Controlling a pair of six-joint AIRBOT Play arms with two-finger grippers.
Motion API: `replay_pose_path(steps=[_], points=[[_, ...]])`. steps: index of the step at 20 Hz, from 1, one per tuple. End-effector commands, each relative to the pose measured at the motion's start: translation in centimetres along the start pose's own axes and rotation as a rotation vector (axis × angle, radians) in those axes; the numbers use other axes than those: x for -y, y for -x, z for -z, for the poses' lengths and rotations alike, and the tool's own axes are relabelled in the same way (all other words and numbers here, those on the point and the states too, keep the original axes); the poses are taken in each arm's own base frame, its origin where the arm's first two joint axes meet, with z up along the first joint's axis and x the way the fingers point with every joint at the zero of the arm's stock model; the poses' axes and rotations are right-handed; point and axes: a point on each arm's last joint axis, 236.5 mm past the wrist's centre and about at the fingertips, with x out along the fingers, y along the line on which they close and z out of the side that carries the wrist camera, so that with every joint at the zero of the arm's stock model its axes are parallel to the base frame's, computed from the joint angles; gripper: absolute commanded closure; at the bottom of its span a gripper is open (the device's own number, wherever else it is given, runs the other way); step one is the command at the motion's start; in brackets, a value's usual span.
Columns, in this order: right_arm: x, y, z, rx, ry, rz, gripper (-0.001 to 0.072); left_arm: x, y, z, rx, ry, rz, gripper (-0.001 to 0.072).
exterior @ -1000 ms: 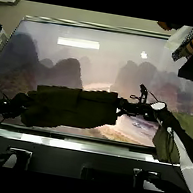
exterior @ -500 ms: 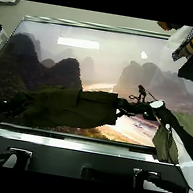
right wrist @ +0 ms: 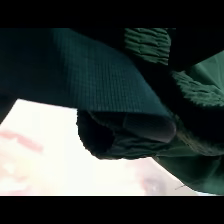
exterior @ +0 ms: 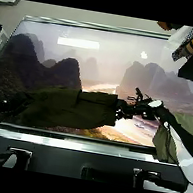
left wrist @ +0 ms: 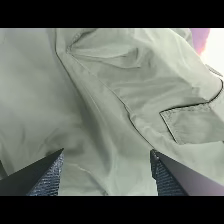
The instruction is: Fold the clothes and pants, and hang the long-sleeved shirts on hangers.
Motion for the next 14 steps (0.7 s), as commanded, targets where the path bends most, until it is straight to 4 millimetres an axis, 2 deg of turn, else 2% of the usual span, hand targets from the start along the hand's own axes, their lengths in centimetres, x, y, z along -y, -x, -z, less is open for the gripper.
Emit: replay_pose_path(steps=[1, 2, 4, 5, 7, 8, 9, 11, 13, 14], points=[[0.4, -0.4, 0.7, -0.034, -0.004, 0.001, 0.0115, 0.0, 0.0, 0.0, 0.001, 0.0, 0.0, 0.0089], [0.3, -0.4, 0.8, -0.037, 0.003, -0.002, 0.0321, 0.0, 0.0, -0.1, 0.002, 0.0, 0.0, 0.009], [0.2, -0.3, 0.8, -0.036, 0.005, -0.003, 0.0631, 0.1, 0.0, -0.2, 0.009, -0.003, 0.003, 0.0095], [0.1, -0.2, 0.7, -0.033, 0.008, -0.004, 0.068, 0.1, 0.0, -0.4, 0.016, -0.004, 0.006, 0.0107], [-0.5, 0.3, 0.6, -0.018, 0.013, -0.009, 0.0681, 1.1, -0.1, -0.6, 0.022, -0.034, 0.047, 0.0112], [-0.9, 0.7, 0.5, -0.009, 0.006, -0.011, 0.0681, 2.0, -0.3, -0.5, 0.011, -0.044, 0.085, 0.0165], [-1.5, 1.2, 0.5, -0.003, 0.001, -0.019, 0.0681, 3.2, -0.5, -0.2, -0.011, -0.057, 0.14, 0.0342], [-2.5, 2.3, 0.9, -0.001, 0.001, -0.026, 0.0681, 5.9, -1.3, 0.4, -0.063, -0.056, 0.254, 0.0548], [-3.1, 3.3, 1.7, -0.012, 0.005, -0.016, 0.0682, 8.2, -2.7, 1.6, -0.125, -0.075, 0.33, 0.0694], [-3.2, 3.9, 2.1, -0.017, 0.01, 0.0, 0.0682, 8.8, -3.9, 2.5, -0.161, -0.079, 0.334, 0.0694]])
